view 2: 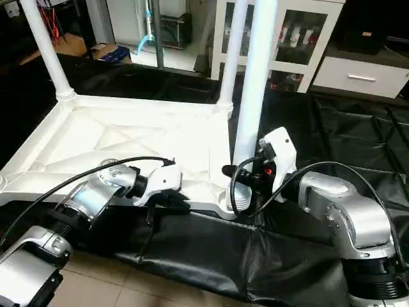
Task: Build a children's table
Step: Pick table leg
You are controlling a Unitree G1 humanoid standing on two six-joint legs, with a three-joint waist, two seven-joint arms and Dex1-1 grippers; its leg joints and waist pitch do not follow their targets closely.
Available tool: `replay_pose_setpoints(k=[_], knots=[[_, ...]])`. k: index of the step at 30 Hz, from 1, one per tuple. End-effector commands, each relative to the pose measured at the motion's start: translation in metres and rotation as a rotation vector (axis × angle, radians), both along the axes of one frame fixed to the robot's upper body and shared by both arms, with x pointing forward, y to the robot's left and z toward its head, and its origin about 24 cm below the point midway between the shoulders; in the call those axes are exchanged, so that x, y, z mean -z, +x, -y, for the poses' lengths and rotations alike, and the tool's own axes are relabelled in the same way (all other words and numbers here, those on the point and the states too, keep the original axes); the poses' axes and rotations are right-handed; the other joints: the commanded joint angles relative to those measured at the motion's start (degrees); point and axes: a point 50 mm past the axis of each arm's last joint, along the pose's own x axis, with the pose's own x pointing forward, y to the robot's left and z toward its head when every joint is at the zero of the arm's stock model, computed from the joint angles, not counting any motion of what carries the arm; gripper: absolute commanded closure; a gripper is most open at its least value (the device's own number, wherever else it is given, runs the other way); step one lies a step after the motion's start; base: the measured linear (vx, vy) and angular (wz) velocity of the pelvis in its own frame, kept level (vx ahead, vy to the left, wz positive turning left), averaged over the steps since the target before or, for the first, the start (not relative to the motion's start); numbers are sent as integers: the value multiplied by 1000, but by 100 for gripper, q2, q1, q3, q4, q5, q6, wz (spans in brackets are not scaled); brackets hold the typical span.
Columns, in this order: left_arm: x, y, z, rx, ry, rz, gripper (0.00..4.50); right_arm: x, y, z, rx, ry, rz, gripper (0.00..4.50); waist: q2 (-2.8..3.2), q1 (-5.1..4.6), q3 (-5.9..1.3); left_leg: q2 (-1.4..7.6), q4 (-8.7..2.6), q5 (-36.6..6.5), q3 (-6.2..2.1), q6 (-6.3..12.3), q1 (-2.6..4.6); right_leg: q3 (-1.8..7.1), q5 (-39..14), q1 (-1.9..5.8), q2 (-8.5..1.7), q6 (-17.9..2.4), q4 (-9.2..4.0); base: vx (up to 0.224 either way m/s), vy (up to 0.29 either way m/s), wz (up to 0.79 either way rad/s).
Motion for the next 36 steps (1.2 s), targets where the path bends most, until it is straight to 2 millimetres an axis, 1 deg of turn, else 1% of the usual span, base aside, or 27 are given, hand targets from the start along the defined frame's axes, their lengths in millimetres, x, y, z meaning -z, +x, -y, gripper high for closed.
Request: replay_pose_setpoints(k=[1,4,6,7,11,12,13,14,17,22,25,28,29,30,32,34,36], knots=[[26,-13,-3,-26,39,-84,450,3,-1,-3,-2,1,-18,265,-130,-5,-263,187,-459,-1349,-85,216,16,135,-2041,199,-132,-1010,-455,0,0,0],[25,-14,-1,-18,30,-82,450,8,-2,-7,-2,13,-37,265,-124,-11,-260,189,-461,-1400,-84,195,21,139,-2130,185,-140,-993,-470,0,0,0],[25,-15,0,-15,27,-80,450,10,-2,-8,0,15,-42,265,-120,-14,-265,195,-464,-1375,-87,176,23,141,-2049,183,-133,-1006,-459,0,0,0],[25,-15,0,-12,25,-78,450,12,-1,-9,1,15,-45,265,-136,-5,-268,198,-467,-1347,-88,179,18,141,-1996,197,-140,-1013,-447,0,0,0],[25,-16,-1,-9,27,-78,450,17,1,-9,20,20,-56,265,-124,-17,-265,194,-474,-1370,-80,170,25,141,-1954,182,-135,-1038,-458,0,0,0],[25,-16,-1,-8,29,-77,450,18,2,-9,19,16,-57,265,-153,-16,-267,193,-473,-1377,-78,172,23,141,-1957,188,-133,-1027,-458,0,0,0],[25,-16,-2,-6,33,-76,450,19,2,-9,20,12,-58,265,-140,-8,-269,195,-475,-1351,-81,180,24,144,-1943,192,-141,-1027,-453,0,0,0],[25,-17,-3,-4,34,-77,450,20,3,-9,24,10,-59,265,-150,-13,-269,195,-475,-1339,-79,185,16,143,-1929,193,-141,-1028,-454,0,0,0],[25,-17,-3,-2,34,-78,450,22,5,-8,35,10,-61,265,-144,-17,-268,195,-478,-1367,-80,178,18,143,-1958,189,-143,-1022,-457,0,0,0],[25,-18,-2,0,32,-79,450,31,7,-9,38,14,-95,265,-143,-44,-262,201,-505,-1604,-93,80,30,138,-2126,169,-134,-975,-483,0,0,0],[24,-18,-3,-1,36,-75,450,37,4,-12,-5,-28,-113,265,-149,-63,-263,200,-517,-1657,-101,64,22,138,-2137,172,-133,-951,-487,0,0,0],[24,-18,-3,-4,36,-72,450,41,1,-16,-44,-76,-103,266,-143,-78,-268,212,-529,-1738,-105,35,39,134,-2163,169,-142,-936,-502,0,0,0],[24,-18,-3,-4,36,-72,450,42,1,-17,-46,-76,-103,266,-158,-88,-269,213,-535,-1726,-108,44,30,136,-2136,173,-139,-928,-498,0,0,0],[24,-18,-4,-5,36,-72,450,43,-1,-18,-48,-73,-102,266,-152,-88,-269,214,-541,-1721,-110,41,29,136,-2123,172,-137,-923,-500,0,0,0],[24,-18,-4,-7,37,-73,450,45,-2,-18,-30,-59,-99,266,-150,-101,-272,221,-554,-1749,-110,34,41,133,-2060,173,-140,-939,-510,0,0,0],[24,-18,-4,-8,37,-72,450,47,-1,-16,-2,-53,-94,266,-150,-118,-272,217,-559,-1774,-113,34,34,136,-2027,176,-137,-954,-510,0,0,0],[24,-18,-4,-9,37,-73,450,48,-1,-13,24,-38,-92,266,-156,-145,-267,212,-565,-1886,-119,22,36,131,-2171,174,-141,-932,-526,0,0,0]])
